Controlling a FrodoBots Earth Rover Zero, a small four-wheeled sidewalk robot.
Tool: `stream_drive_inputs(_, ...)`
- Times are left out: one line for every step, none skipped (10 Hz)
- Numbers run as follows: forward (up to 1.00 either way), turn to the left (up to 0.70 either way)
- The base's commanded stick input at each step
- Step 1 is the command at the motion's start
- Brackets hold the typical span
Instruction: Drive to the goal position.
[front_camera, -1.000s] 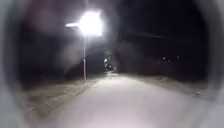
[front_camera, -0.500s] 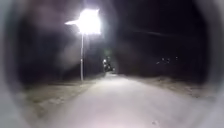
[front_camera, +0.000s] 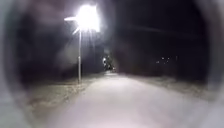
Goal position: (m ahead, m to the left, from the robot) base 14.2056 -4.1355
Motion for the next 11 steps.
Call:
stream_drive_inputs(0.7,0.0)
stream_drive_inputs(0.7,0.0)
stream_drive_inputs(0.7,0.0)
stream_drive_inputs(0.7,0.0)
stream_drive_inputs(0.7,0.0)
stream_drive_inputs(0.7,0.0)
stream_drive_inputs(0.7,0.0)
stream_drive_inputs(0.7,0.0)
stream_drive_inputs(0.7,0.0)
stream_drive_inputs(0.7,0.0)
stream_drive_inputs(0.7,0.0)
